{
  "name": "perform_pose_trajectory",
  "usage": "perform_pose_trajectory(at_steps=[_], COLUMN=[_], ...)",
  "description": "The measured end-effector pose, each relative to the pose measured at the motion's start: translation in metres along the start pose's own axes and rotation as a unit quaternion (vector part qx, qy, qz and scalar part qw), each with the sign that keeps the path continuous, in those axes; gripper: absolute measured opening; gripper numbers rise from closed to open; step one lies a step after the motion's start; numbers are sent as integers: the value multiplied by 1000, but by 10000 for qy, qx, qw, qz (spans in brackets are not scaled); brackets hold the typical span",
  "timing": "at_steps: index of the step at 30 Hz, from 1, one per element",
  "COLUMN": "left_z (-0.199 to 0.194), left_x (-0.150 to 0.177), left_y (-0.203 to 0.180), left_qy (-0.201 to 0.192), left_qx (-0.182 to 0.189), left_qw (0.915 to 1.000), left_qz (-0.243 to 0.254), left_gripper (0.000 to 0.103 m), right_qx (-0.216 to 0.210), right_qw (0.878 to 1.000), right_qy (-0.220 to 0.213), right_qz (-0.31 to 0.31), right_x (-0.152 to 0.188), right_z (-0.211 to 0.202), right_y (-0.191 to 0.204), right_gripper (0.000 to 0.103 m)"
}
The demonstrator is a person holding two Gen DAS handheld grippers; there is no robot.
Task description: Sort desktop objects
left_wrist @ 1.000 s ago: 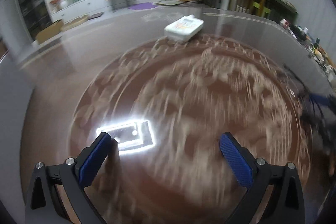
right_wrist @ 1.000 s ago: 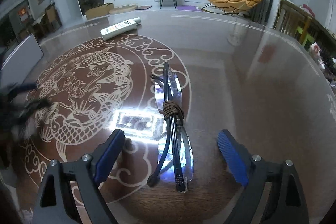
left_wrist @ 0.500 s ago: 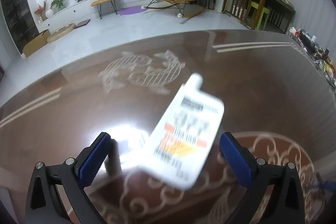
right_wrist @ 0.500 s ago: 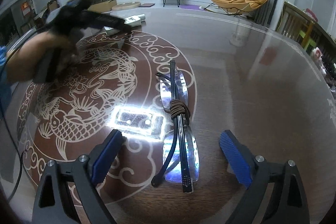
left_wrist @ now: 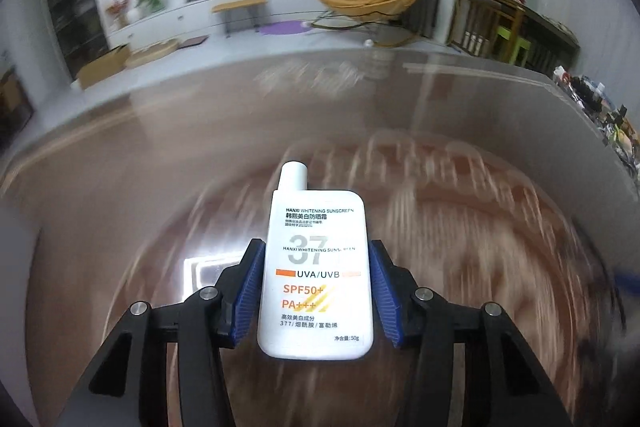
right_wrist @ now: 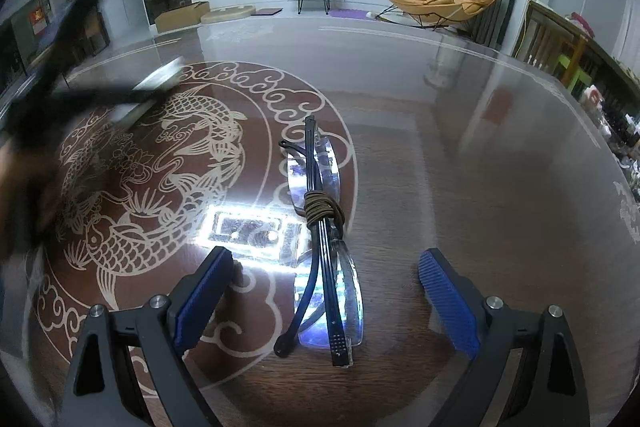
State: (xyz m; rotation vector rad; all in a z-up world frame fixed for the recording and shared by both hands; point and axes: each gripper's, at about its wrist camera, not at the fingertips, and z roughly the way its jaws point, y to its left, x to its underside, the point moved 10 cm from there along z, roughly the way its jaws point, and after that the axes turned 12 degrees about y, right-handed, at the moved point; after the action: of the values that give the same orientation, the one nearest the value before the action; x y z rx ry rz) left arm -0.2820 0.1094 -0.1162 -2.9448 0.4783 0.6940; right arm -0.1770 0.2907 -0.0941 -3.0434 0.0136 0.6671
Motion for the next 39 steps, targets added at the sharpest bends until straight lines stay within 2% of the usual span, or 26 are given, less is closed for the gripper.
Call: perform_pose_trajectory(at_steps=[1,5,8,12,15,17,19,21,22,25,27,29,30,32,33,34,35,36,37,38,39], left_z=[-15,-52,-71,-76,-74,-75,-74,-74,-74,-74,-77,-82,-85,-90,-91,-92,-91,-90,-86,-84,-83], left_x=[28,109,151,162,162,162,163,163,163,162,167,176,181,189,192,192,190,190,189,189,189], left_y=[8,30,45,55,55,60,61,62,62,61,59,59,59,61,62,62,62,61,62,64,64], left_qy=[-1,-4,-11,-38,-1,-13,-14,-15,-15,-16,2,1,-1,-5,-7,-4,8,47,161,223,236], left_qx=[-72,-259,-351,-282,-426,-365,-357,-355,-352,-344,-389,-413,-404,-404,-415,-432,-443,-472,-551,-619,-604], left_qw=[9999,9984,9964,9953,9955,9955,9955,9955,9955,9955,9958,9959,9958,9955,9952,9949,9949,9950,9946,9941,9940], left_qz=[-116,-507,-773,-925,-848,-877,-879,-880,-882,-885,-828,-801,-817,-858,-884,-908,-904,-878,-865,-868,-883], left_gripper=[51,51,51,51,51,51,51,51,51,51,51,51,51,51,52,52,58,81,92,99,101], right_qx=[-15,-50,-54,-84,-93,-97,-88,-38,-14,-382,-698,-852,-849,-698,-606,-532,-529,-587,-616,-644,-662], right_qw=[10000,10000,10000,10000,9999,9999,9997,9996,9996,9983,9945,9909,9898,9898,9899,9901,9898,9894,9896,9899,9903], right_qy=[4,17,19,26,27,-42,-183,-215,-210,-125,-95,-121,-180,-223,-201,-184,-128,-97,-86,-66,-41], right_qz=[7,21,22,18,31,-50,-126,-166,-179,-410,-771,-1036,-1126,-1223,-1269,-1286,-1317,-1321,-1300,-1262,-1217], right_x=[0,1,0,0,-1,-7,-15,-17,-14,0,22,44,53,64,68,70,75,78,79,81,83], right_z=[0,0,0,1,1,1,-1,-2,-3,-11,-23,-32,-36,-37,-35,-34,-31,-29,-28,-27,-25], right_y=[0,-1,-1,1,1,3,9,16,25,65,106,136,147,157,161,162,164,164,164,163,161], right_gripper=[95,95,95,96,95,77,32,16,15,15,15,15,19,43,66,82,85,85,85,86,90])
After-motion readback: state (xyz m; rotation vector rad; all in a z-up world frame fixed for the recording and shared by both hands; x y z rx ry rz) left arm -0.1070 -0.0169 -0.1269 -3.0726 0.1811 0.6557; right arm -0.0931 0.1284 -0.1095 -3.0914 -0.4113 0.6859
